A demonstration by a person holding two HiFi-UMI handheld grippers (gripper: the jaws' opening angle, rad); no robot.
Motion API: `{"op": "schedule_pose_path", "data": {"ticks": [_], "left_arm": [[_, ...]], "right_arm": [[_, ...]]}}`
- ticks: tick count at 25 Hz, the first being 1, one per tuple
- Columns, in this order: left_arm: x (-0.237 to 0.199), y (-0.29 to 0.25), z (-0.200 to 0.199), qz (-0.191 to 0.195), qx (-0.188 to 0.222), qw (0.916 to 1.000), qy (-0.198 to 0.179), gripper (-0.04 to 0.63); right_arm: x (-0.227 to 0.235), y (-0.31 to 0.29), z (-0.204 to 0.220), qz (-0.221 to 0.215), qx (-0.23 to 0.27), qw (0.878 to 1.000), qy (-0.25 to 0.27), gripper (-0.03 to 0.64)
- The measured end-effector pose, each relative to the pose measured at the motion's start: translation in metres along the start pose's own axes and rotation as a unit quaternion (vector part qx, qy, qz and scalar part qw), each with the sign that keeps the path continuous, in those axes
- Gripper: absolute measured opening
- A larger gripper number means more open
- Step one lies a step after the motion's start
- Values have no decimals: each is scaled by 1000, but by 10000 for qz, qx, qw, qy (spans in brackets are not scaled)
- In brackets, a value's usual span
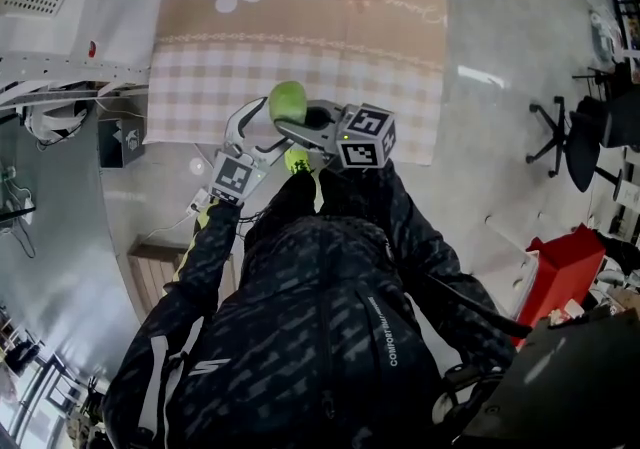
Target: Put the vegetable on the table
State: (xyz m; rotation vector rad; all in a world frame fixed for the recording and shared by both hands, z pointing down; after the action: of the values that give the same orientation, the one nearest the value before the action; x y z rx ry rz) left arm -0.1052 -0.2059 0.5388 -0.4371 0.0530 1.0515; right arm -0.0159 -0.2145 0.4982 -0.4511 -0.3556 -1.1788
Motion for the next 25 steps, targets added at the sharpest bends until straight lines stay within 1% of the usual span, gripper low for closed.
{"op": "schedule_pose_path", "data": {"ticks": [5, 13, 17, 22, 25], "left_arm": [[-5, -10, 1, -43, -118, 9999, -64, 371], [-27, -16, 15, -173, -205, 9996, -99, 371], [-34, -17, 22, -217, -292, 9993, -94, 371], [-39, -22, 34, -212, -466, 9987, -26, 371], [-43, -26, 38, -175, -478, 9987, -81, 371]], "right_arm": [[13, -2, 2, -214, 49, 9996, -189, 81], [34, -19, 12, -343, 0, 9989, -325, 80], [41, -25, 16, -361, -24, 9987, -366, 80], [53, -27, 29, -290, -68, 9981, -537, 80], [60, -29, 35, -251, -110, 9979, -588, 80]]}}
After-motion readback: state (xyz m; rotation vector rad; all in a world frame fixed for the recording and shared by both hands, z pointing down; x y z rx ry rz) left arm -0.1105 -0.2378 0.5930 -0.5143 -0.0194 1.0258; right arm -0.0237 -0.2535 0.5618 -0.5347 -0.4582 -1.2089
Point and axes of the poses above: the fingertips, and each gripper's own axes: y backward along the fingers, x to its right, z out of its underside, the point moved 6 cm from there along y, backward along the fingers, and after that the axes turned 12 degrees about y, right-handed, at the moved point
